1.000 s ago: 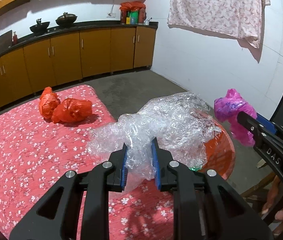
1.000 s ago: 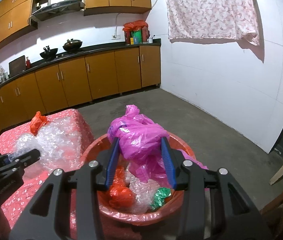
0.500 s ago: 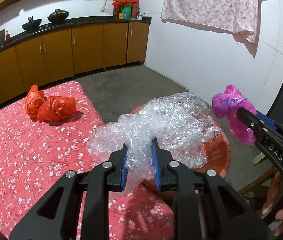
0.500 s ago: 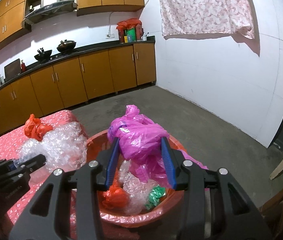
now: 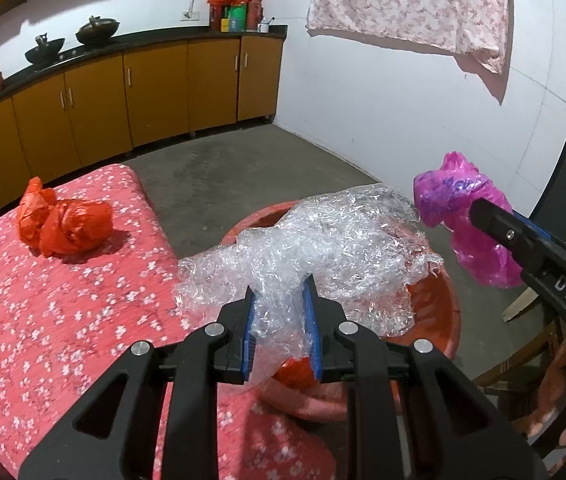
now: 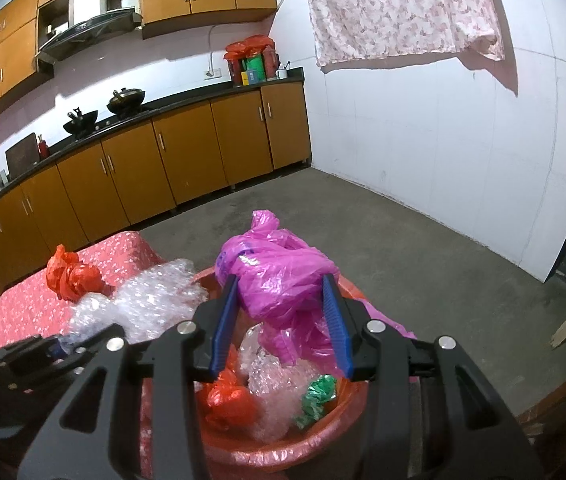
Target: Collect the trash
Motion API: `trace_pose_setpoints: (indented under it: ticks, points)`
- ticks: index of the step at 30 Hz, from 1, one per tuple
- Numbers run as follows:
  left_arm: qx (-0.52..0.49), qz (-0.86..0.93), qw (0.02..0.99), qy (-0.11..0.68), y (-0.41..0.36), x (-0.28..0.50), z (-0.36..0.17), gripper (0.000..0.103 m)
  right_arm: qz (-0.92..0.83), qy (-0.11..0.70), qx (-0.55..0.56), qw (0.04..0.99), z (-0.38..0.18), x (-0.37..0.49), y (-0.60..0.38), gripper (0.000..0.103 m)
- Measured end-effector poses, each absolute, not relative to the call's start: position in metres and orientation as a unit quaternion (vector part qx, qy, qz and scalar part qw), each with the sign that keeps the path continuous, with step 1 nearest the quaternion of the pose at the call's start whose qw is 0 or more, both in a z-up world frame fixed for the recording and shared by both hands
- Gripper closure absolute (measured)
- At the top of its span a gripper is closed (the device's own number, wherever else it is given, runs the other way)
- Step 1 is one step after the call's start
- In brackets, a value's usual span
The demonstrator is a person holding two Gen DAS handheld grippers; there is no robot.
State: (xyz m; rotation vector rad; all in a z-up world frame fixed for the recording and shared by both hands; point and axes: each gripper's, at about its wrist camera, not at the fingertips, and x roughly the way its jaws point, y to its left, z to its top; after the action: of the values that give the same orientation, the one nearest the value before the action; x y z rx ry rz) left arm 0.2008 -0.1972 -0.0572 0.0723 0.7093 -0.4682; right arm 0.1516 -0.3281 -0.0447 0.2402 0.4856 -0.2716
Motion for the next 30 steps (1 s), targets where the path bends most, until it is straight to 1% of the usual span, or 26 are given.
trace_pose_setpoints:
  ticks: [9, 12, 14, 16, 17, 19, 21, 26, 28, 30]
  points:
    - [0.037, -0.241, 0.902, 0.356, -0.215, 0.209, -0.069, 0.081, -0.125, 0.240, 0.153, 0.951, -0.045, 0.164, -0.347, 0.061]
    - [0.039, -0.242, 0.902, 0.357, -0.215, 0.211, -0.070, 0.081, -0.121, 0.241, 0.157, 0.950, -0.046, 0.166, -0.350, 0.058]
    - [0.036, -0.242, 0.900, 0.361, -0.214, 0.213, -0.072, 0.077, -0.116, 0.240, 0.163, 0.950, -0.048, 0.167, -0.352, 0.057]
    - [0.030, -0.244, 0.898, 0.364, -0.213, 0.215, -0.072, 0.067, -0.114, 0.241, 0.166, 0.950, -0.048, 0.168, -0.352, 0.057]
    - [0.028, -0.245, 0.898, 0.365, -0.213, 0.216, -0.073, 0.065, -0.112, 0.241, 0.167, 0.949, -0.049, 0.168, -0.352, 0.056]
    - [0.028, -0.245, 0.898, 0.365, -0.212, 0.215, -0.074, 0.055, -0.112, 0.241, 0.168, 0.949, -0.049, 0.168, -0.352, 0.054]
    - [0.030, -0.242, 0.899, 0.364, -0.210, 0.214, -0.074, 0.052, -0.114, 0.240, 0.166, 0.950, -0.050, 0.167, -0.352, 0.052]
    - [0.024, -0.225, 0.904, 0.362, -0.196, 0.215, -0.074, 0.050, -0.126, 0.239, 0.159, 0.950, -0.050, 0.162, -0.354, 0.047]
    - [0.023, -0.215, 0.908, 0.359, -0.190, 0.215, -0.073, 0.046, -0.130, 0.241, 0.153, 0.950, -0.051, 0.161, -0.353, 0.045]
    - [0.022, -0.200, 0.913, 0.355, -0.180, 0.215, -0.072, 0.044, -0.131, 0.241, 0.144, 0.951, -0.052, 0.161, -0.350, 0.042]
